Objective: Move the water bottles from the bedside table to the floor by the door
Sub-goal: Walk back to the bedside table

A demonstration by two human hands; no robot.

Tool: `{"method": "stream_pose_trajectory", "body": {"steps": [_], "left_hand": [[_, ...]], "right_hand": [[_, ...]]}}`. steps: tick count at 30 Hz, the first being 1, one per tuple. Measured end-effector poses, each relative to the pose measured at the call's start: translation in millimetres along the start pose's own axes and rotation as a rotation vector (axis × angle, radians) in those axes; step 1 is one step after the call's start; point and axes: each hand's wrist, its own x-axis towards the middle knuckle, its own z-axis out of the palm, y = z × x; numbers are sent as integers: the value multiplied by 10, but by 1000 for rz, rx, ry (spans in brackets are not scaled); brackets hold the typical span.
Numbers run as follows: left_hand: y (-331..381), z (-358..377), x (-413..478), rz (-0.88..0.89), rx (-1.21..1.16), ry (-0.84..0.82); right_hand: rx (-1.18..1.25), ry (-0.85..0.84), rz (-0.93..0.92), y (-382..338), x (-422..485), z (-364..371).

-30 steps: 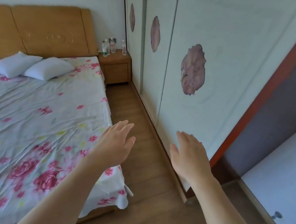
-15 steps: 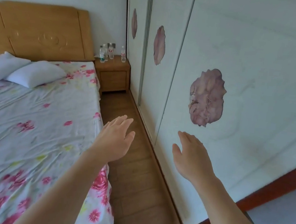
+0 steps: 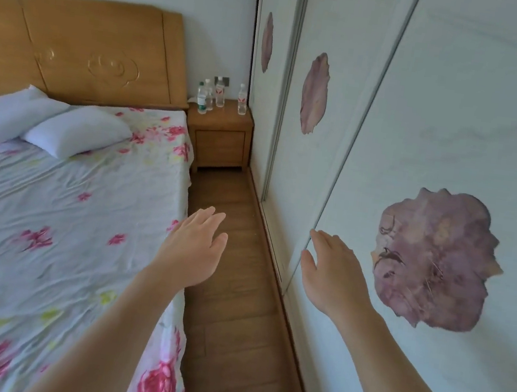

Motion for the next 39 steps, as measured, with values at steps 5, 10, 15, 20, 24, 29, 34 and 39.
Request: {"method": "stream_pose_trajectory", "body": {"steps": [5, 10, 15, 20, 24, 29, 34, 39], "left_hand": [[-78, -88, 833, -90, -10, 32], [-281, -412, 1367, -203, 17, 79], [-672, -620, 2105, -267, -21, 145], [-1123, -790, 3052, -278, -46, 137], [-1292, -987, 3778, -248, -17, 135], [-1478, -1089, 4637, -226, 2, 90], [-1604, -1068, 5642, -239, 7, 111], [-1654, -1133, 6663, -265, 51, 53]], "right_hand": [[7, -49, -94, 1, 1107, 75], [58, -79, -179, -245, 2095, 182], [99, -62, -218, -556, 3059, 461], [117, -45, -204, -875, 4008, 647], [100, -34, -197, -1025, 4713, 713], [112, -47, -128, -1082, 5503, 835], [161, -46, -151, -1010, 6490, 1032], [185, -82, -148, -979, 7556, 1135]]}}
